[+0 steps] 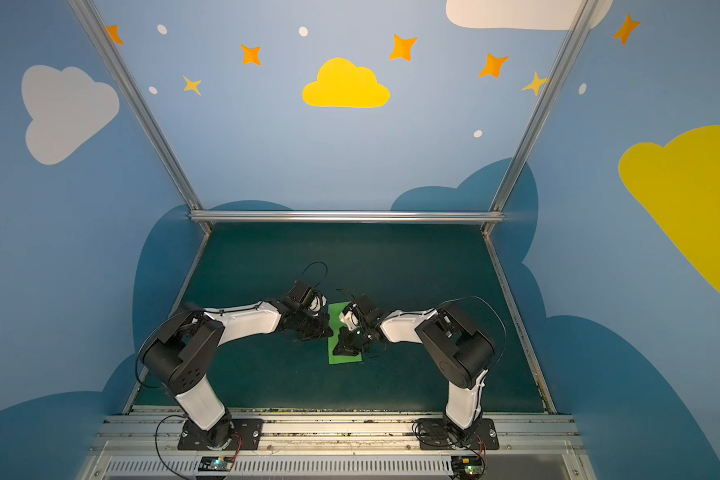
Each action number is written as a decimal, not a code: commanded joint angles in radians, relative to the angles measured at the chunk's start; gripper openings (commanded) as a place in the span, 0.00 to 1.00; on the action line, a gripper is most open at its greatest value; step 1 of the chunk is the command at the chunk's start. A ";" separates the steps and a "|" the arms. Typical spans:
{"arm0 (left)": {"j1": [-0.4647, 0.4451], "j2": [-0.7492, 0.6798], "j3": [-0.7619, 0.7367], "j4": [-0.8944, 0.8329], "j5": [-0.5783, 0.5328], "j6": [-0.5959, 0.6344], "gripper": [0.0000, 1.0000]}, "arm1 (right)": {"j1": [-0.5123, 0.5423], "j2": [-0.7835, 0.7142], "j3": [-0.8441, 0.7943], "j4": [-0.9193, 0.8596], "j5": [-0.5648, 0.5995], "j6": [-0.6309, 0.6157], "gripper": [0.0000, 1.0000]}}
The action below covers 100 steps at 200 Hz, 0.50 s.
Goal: Fold a paper plane with a square sheet of paper (fold left side to right side)
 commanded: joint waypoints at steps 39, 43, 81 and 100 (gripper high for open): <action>0.038 0.051 -0.018 0.015 -0.026 0.021 0.04 | -0.001 0.020 -0.062 -0.092 0.067 0.000 0.00; 0.040 0.055 -0.016 0.016 -0.026 0.022 0.04 | -0.001 0.020 -0.062 -0.092 0.066 0.000 0.00; 0.068 0.085 0.002 0.019 -0.043 0.024 0.04 | -0.002 0.025 -0.067 -0.091 0.064 -0.003 0.00; 0.084 0.098 0.020 0.018 -0.052 0.026 0.04 | -0.001 0.028 -0.068 -0.092 0.062 -0.005 0.00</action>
